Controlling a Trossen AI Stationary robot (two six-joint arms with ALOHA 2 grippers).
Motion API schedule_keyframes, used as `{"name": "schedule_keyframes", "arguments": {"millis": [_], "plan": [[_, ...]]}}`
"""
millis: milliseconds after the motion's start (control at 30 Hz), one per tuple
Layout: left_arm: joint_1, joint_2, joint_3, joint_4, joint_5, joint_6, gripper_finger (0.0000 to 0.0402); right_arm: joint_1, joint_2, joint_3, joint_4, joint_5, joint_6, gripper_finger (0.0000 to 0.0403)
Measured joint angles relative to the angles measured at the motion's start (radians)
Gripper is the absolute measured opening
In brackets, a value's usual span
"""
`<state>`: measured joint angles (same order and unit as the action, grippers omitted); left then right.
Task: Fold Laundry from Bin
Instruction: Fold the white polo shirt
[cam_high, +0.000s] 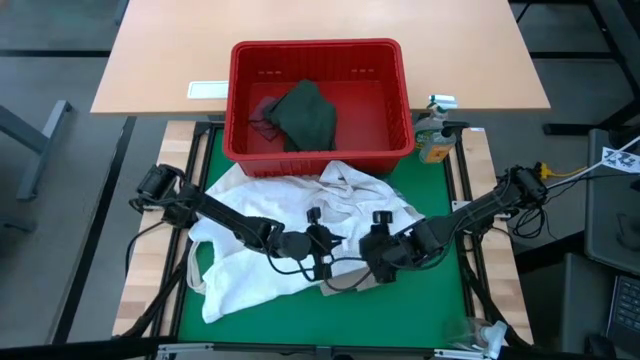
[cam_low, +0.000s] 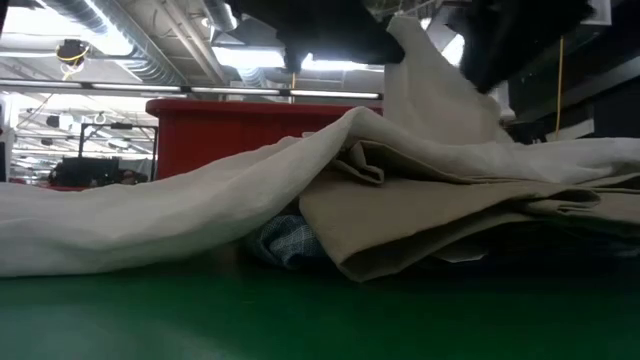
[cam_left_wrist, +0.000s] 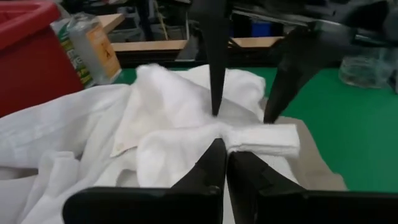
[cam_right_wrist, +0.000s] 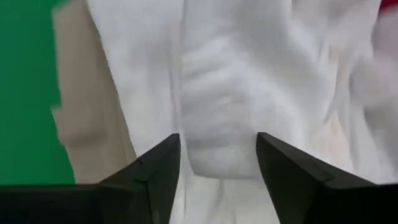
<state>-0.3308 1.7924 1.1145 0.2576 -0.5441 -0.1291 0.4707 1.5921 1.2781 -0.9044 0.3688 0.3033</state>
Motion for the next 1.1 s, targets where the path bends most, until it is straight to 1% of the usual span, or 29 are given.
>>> {"name": "schedule_keyframes", "arguments": {"millis": [100, 200, 267, 367, 467, 667, 767, 967, 1100], "plan": [[0.006, 0.0, 0.0, 0.0, 0.0, 0.0, 0.0002, 0.0, 0.0, 0.0, -0.126, -0.003, 0.107, 0.022], [0.006, 0.0, 0.0, 0.0, 0.0, 0.0, 0.0002, 0.0, 0.0, 0.0, -0.288, 0.003, 0.191, 0.0218], [0.005, 0.0, 0.0, 0.0, 0.011, 0.0, 0.0002, 0.0, 0.0, -0.001, -0.378, 0.022, 0.203, 0.0214], [0.005, 0.0, 0.0, 0.0, 0.013, 0.0, 0.0002, 0.0, 0.0, -0.001, -0.433, 0.041, 0.209, 0.0207], [0.005, 0.0, 0.0, 0.0, 0.013, 0.0, 0.0002, 0.0, 0.0, -0.01, -0.422, 0.043, 0.185, 0.0199], [0.005, 0.0, 0.0, -0.001, 0.014, 0.0, 0.0002, 0.0, 0.0, -0.098, -0.39, 0.051, 0.16, 0.0184], [0.005, 0.0, 0.0, -0.001, 0.014, 0.0, 0.0002, 0.0, 0.0, -0.135, -0.345, 0.037, 0.159, 0.0179], [0.005, 0.0, 0.0, -0.002, 0.014, -0.001, 0.0002, 0.001, 0.0, -0.15, -0.268, 0.028, 0.111, 0.0177], [0.003, 0.0, 0.0, -0.002, 0.014, 0.0, 0.0002, 0.001, 0.0, -0.15, -0.22, -0.009, 0.081, 0.0177]]}}
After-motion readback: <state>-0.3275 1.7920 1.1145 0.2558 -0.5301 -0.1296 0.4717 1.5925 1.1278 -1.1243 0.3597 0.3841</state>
